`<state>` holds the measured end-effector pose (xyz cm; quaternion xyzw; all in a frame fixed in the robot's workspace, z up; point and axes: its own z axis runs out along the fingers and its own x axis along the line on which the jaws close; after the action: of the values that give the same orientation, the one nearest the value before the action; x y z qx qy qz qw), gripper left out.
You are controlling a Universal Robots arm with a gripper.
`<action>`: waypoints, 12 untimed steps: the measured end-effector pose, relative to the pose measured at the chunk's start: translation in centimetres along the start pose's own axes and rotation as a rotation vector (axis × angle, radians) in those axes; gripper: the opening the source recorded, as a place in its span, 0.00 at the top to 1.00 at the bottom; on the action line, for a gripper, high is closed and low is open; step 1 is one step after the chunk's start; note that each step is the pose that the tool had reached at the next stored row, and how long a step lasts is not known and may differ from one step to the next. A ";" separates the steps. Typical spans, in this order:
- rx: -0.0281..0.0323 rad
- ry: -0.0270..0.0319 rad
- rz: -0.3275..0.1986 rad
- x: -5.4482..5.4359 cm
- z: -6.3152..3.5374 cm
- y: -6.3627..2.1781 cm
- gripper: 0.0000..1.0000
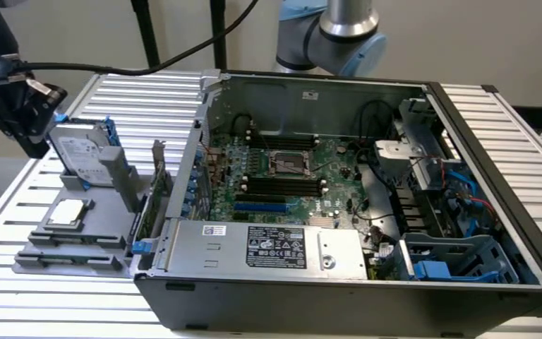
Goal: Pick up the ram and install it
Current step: 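Reach for the ram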
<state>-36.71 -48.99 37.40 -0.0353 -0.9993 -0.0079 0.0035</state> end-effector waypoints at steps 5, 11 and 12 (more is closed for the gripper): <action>0.0009 0.0025 0.000 0.1 0.17 -1.30 0.89; 0.0032 0.0033 0.000 0.2 0.37 -2.15 0.89; 0.0033 0.0034 0.000 0.1 0.37 -2.15 0.89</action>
<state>-37.02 -51.12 37.00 -0.0353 -0.9993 -0.0063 0.0052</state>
